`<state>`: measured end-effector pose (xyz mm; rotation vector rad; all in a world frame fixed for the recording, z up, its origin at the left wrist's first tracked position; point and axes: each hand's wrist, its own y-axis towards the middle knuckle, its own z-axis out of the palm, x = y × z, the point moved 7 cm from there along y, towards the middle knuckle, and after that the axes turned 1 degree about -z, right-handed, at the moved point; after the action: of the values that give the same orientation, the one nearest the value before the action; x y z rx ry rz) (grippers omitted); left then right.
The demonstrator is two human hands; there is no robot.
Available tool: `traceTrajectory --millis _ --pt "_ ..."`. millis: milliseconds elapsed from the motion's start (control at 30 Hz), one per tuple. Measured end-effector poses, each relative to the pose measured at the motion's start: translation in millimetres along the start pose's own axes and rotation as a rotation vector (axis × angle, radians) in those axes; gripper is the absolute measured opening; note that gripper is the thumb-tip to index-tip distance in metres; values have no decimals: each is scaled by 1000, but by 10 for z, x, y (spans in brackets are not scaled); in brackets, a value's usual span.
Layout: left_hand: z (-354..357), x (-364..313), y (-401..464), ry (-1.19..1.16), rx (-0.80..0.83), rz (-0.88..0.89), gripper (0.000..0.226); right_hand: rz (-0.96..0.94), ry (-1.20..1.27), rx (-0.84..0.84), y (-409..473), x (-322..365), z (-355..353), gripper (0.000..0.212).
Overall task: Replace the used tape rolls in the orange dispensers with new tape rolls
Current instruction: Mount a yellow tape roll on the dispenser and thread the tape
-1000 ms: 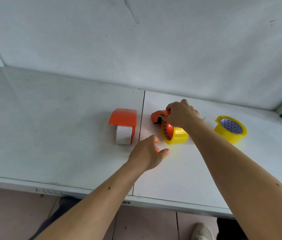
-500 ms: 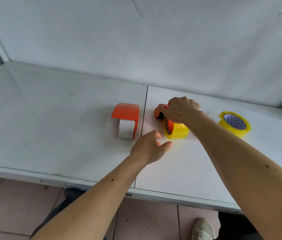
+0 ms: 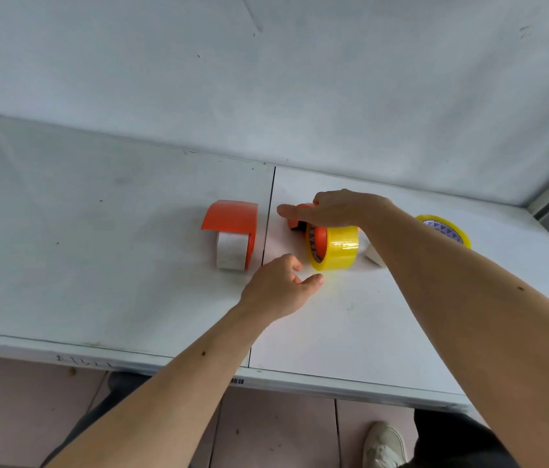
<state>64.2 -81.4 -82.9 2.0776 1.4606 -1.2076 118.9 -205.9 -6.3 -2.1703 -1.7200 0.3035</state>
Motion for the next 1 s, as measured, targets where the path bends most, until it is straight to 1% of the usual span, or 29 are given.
traceTrajectory --millis 100,200,267,333,467,600,667,767,833,867,1000 --pt "-7 20 16 -6 2 -2 54 55 87 -65 63 -56 43 49" --pt "-23 33 13 -9 0 -3 52 105 55 -143 152 -33 45 36" --pt "-29 46 3 -14 -2 0 52 146 66 -147 165 32 27 30" --pt "-36 57 -1 -19 -4 0 52 179 57 -125 181 104 15 29" --pt "-31 56 1 -20 4 5 52 211 -20 -99 307 143 49 44" --pt "-23 59 11 -17 8 -1 52 190 9 -111 401 78 83 48" --pt "-18 61 12 -22 10 -5 51 170 51 -129 306 99 63 56" --pt "-20 60 -3 -24 12 -7 51 144 42 -181 249 106 6 74" --pt "-21 63 -8 -25 14 -7 51 124 43 -199 235 105 -19 79" --pt "-22 63 -6 -24 15 -7 51 118 47 -207 225 104 -30 76" --pt "-23 56 -1 -16 15 -3 51 131 17 -182 251 78 -31 38"
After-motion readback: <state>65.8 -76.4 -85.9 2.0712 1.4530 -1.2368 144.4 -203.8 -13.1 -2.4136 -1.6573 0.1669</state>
